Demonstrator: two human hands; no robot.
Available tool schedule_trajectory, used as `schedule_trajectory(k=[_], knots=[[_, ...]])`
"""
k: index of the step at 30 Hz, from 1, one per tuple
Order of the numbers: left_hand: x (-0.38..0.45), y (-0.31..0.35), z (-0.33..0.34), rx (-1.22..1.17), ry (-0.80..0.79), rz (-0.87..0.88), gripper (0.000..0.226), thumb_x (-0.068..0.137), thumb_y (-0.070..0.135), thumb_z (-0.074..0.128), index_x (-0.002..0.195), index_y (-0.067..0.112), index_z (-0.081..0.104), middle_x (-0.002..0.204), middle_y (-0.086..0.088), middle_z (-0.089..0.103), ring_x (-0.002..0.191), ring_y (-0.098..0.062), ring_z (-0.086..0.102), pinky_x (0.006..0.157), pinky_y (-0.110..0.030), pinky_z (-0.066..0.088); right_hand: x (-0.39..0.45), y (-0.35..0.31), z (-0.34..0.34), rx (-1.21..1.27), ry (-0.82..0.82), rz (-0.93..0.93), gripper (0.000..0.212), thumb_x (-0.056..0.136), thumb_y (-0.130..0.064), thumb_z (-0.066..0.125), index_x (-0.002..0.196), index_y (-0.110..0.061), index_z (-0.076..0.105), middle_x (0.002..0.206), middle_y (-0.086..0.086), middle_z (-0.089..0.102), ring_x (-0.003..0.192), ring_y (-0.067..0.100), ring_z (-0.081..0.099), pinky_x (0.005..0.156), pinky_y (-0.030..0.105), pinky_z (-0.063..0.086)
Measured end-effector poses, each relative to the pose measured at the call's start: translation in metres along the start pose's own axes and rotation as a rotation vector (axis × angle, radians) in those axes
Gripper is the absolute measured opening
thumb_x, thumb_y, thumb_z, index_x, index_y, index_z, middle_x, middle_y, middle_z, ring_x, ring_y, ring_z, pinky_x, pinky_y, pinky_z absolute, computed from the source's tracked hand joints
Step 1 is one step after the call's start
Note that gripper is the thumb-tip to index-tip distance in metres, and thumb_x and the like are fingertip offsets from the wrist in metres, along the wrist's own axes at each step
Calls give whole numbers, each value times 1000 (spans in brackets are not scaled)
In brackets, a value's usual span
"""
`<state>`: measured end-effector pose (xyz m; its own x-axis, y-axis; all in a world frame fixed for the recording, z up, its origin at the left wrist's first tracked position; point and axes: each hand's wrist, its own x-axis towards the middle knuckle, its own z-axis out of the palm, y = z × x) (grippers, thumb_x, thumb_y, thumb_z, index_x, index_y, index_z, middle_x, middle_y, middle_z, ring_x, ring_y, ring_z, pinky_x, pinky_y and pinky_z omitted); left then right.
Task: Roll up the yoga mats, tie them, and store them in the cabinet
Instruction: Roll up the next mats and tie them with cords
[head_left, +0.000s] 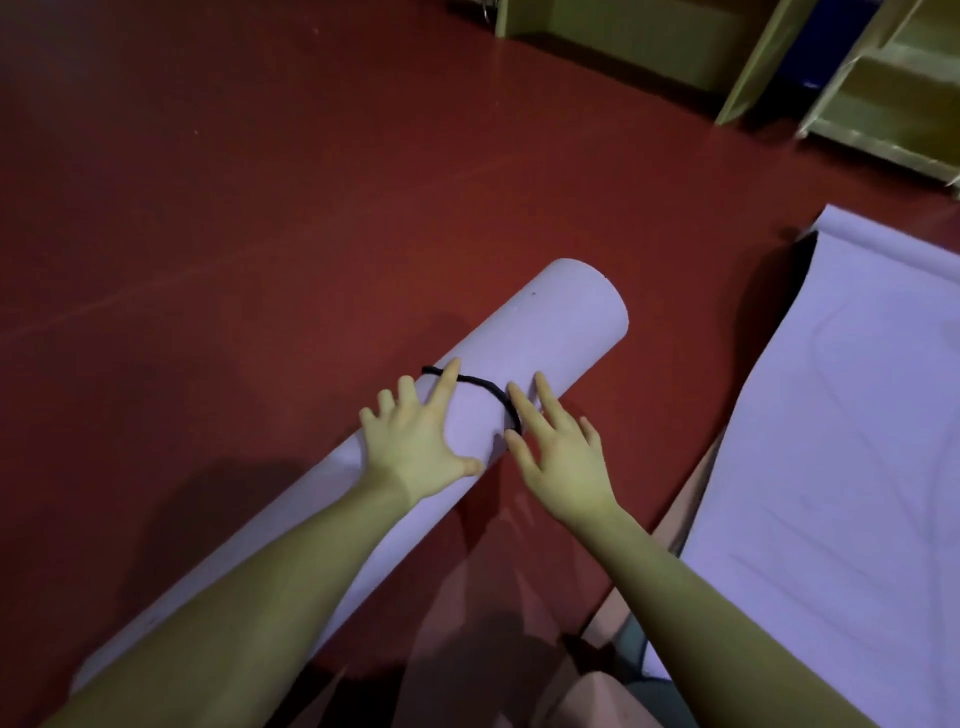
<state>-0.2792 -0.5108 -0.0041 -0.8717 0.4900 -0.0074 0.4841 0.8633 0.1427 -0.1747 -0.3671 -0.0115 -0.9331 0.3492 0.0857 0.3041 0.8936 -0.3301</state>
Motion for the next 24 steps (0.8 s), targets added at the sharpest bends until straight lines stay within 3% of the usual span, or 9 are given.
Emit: schedule_trajectory(k=[4, 7, 12, 17, 20, 24], knots=[[13, -4, 43, 43, -125, -45, 116, 61, 78, 62, 149, 37, -1, 125, -8, 39, 109, -29, 45, 87, -39, 37, 15, 14, 33, -3, -279, 51, 51, 102, -40, 30, 150, -42, 13, 160, -13, 13, 143, 11, 23, 113, 56, 9], [12, -12, 59, 97, -128, -40, 114, 63, 80, 58, 151, 35, 0, 125, -9, 41, 108, -28, 47, 87, -38, 37, 19, 15, 49, 50, -364, 75, 48, 103, -44, 23, 150, -43, 13, 159, -16, 13, 144, 8, 19, 115, 53, 3], [14, -20, 58, 52, -152, 13, 106, 75, 74, 52, 151, 29, -7, 148, -12, 26, 128, -32, 35, 101, -41, 31, 19, 11, 49, 1, -353, 37, 50, 103, -44, 23, 151, -40, 11, 160, -14, 10, 144, 10, 19, 116, 49, 3], [-9, -13, 40, 21, -27, 137, 75, 95, 52, 38, 152, 25, -1, 154, -12, 18, 142, -33, 15, 113, -46, 14, 5, 12, 7, -68, -188, -32, 47, 102, -38, 33, 149, -33, 27, 154, -5, 32, 138, 17, 35, 109, 36, 21], [-20, -3, 12, -89, 39, 177, 67, 95, 42, 46, 151, 15, 20, 146, -19, 34, 136, -39, 27, 109, -50, 19, -14, 21, -34, -102, -105, -20, 44, 101, -38, 37, 145, -31, 38, 143, -5, 47, 126, 21, 47, 98, 34, 31], [-36, 31, -32, -167, 144, 308, 61, 86, 43, 41, 130, 2, 54, 116, -23, 61, 106, -45, 57, 91, -53, 43, -44, 27, -95, -199, -26, 7, 43, 100, -38, 40, 142, -30, 42, 137, -4, 51, 118, 24, 52, 94, 35, 35]])
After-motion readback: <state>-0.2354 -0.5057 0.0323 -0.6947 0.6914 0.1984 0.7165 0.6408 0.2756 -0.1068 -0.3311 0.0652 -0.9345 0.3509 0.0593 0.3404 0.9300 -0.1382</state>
